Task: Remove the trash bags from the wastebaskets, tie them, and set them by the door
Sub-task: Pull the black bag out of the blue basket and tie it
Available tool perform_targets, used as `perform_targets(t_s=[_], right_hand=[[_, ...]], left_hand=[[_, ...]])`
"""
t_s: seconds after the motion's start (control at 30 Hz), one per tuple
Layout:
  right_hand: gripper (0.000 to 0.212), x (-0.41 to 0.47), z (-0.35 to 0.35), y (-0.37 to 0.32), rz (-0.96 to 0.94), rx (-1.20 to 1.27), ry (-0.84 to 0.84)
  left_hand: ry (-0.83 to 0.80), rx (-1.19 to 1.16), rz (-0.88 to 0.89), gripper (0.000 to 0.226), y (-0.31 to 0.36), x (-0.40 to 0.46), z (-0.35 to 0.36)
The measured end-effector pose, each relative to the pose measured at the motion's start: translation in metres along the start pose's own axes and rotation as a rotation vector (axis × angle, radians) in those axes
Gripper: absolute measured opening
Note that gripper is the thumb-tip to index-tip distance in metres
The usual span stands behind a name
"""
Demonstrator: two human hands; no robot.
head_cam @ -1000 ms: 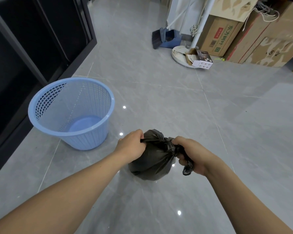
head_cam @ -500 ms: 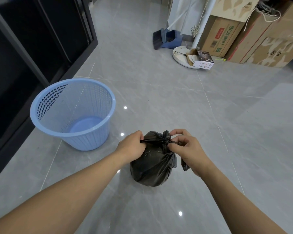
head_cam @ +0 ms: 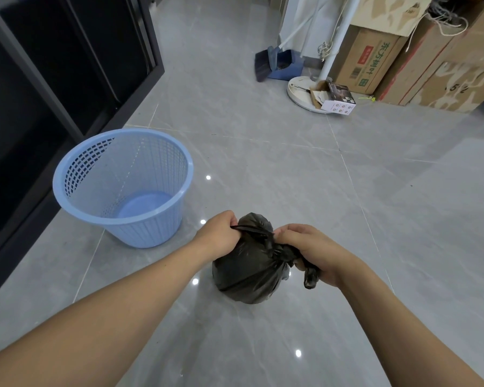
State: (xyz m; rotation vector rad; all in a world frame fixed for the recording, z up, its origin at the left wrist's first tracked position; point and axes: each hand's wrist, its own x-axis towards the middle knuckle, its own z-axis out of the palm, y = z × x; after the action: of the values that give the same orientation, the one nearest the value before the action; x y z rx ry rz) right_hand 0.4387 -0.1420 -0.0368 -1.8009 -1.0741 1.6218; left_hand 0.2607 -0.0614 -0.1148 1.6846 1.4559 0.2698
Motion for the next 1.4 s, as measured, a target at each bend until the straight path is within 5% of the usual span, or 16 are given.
perform_targets(t_s=[0.17,0.33,0.53,1.07,1.2,1.3,1.4], right_hand=[[0.006,-0.005,0.002,-0.008,0.032,0.064,-0.049],[0.015,-0.005,-0.005,-0.008,0.046,0.201,0.047],[0.014,-0.011,0.002,-0.017,0.044,0.328,0.066],[0.046,-0.002,0.0,-0.014,0.066,0.358,-0.083],[0.036,0.002,0.0,-0.011,0.061,0.349,-0.038],[0.031,0.004,0.0,-0.009,0.058,0.349,-0.011],[0.028,0.007,-0.001,-0.005,0.064,0.356,-0.008]], left_hand=[[-0.073,-0.019,-0.026,0.012,0.001,-0.006,-0.006],[-0.176,-0.164,0.098,0.051,0.001,-0.03,-0.02],[-0.068,-0.253,0.284,0.014,0.008,-0.054,-0.019],[-0.232,-0.771,-0.223,0.014,0.027,-0.04,-0.011],[-0.281,-0.841,-0.251,0.023,0.026,-0.038,-0.013],[-0.212,-0.859,-0.272,0.017,0.026,-0.035,-0.011],[-0.026,-0.63,-0.231,0.017,0.024,-0.033,-0.006]])
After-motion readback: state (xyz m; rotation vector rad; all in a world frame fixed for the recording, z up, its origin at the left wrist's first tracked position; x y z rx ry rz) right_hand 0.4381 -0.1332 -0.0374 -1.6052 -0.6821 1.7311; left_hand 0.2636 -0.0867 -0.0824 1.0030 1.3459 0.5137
